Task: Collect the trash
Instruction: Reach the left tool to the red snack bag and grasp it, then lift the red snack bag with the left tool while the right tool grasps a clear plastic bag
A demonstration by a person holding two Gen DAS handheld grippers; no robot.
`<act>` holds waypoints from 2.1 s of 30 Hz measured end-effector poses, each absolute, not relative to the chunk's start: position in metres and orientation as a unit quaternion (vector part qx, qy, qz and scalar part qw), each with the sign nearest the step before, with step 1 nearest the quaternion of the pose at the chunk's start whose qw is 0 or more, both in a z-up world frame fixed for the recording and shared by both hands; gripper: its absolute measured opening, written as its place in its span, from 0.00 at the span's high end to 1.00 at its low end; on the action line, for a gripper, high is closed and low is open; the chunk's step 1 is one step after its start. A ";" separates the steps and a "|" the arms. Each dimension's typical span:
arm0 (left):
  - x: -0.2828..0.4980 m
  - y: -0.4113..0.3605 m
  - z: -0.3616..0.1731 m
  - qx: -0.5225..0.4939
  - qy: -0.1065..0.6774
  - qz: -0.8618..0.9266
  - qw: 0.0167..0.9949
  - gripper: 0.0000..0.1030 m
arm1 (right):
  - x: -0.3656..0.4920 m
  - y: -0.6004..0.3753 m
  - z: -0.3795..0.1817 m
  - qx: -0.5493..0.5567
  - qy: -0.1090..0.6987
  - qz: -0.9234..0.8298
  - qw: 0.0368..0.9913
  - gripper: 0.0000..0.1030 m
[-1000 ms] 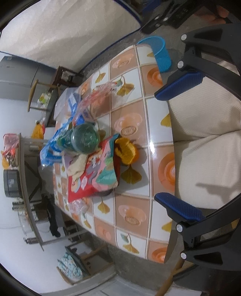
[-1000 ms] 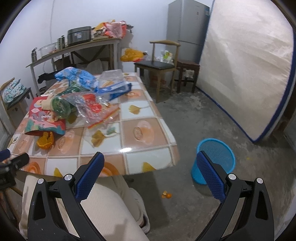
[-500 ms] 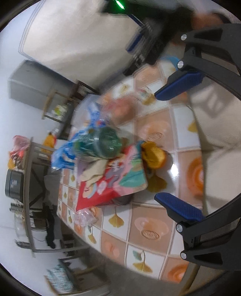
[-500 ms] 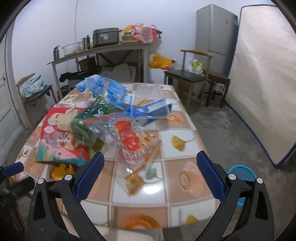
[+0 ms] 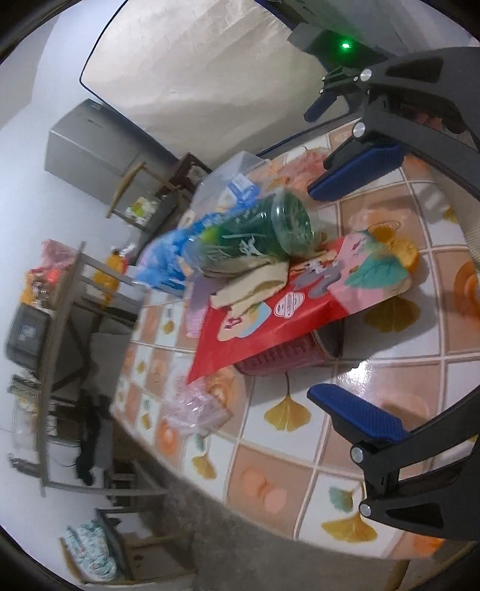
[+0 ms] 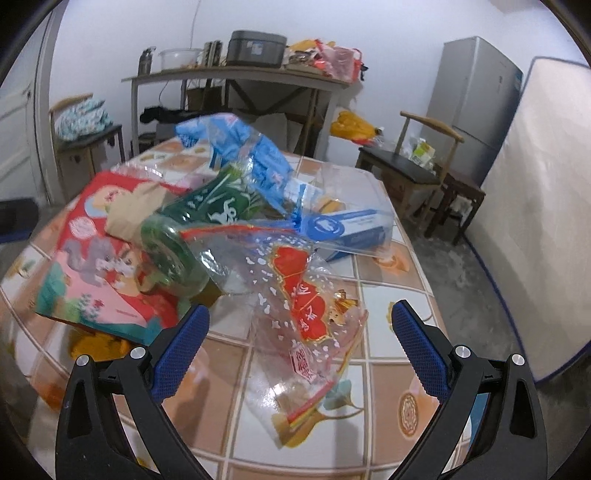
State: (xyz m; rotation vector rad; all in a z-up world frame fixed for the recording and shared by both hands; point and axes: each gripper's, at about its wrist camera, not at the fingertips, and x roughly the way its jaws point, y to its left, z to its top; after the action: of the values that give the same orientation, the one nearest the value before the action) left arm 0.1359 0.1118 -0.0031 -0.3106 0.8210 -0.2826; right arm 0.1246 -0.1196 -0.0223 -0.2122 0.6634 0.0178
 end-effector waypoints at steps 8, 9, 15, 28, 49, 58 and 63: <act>0.173 0.114 -0.022 -0.163 0.441 -0.125 0.874 0.50 | 0.139 -0.123 -0.034 -0.114 0.347 -0.006 0.931 0.23; 0.176 0.116 -0.022 -0.166 0.443 -0.120 0.873 0.57 | 0.140 -0.124 -0.036 -0.112 0.352 -0.007 0.929 0.25; 0.177 0.120 -0.018 -0.177 0.451 -0.120 0.867 0.82 | 0.142 -0.132 -0.038 -0.091 0.371 -0.010 0.924 0.60; 0.156 0.114 0.027 -0.202 0.397 -0.148 0.883 0.92 | 0.127 -0.151 -0.021 -0.052 0.347 -0.017 0.936 0.92; 0.123 0.082 0.130 -0.190 0.297 -0.214 0.911 0.93 | 0.087 -0.214 0.017 0.091 0.288 0.043 0.952 0.96; 0.144 -0.079 0.138 -0.130 0.320 -0.377 0.859 0.93 | 0.019 -0.337 0.023 0.158 0.258 -0.085 0.949 0.96; 0.163 -0.205 0.092 -0.087 0.384 -0.451 0.801 0.93 | -0.005 -0.408 -0.015 0.209 0.293 -0.173 0.917 0.96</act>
State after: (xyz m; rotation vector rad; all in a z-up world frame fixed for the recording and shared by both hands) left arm 0.1634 -0.2049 0.0922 -0.1859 0.8243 -0.9665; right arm -0.0046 -0.4085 -0.0146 0.4293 0.6036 -0.3559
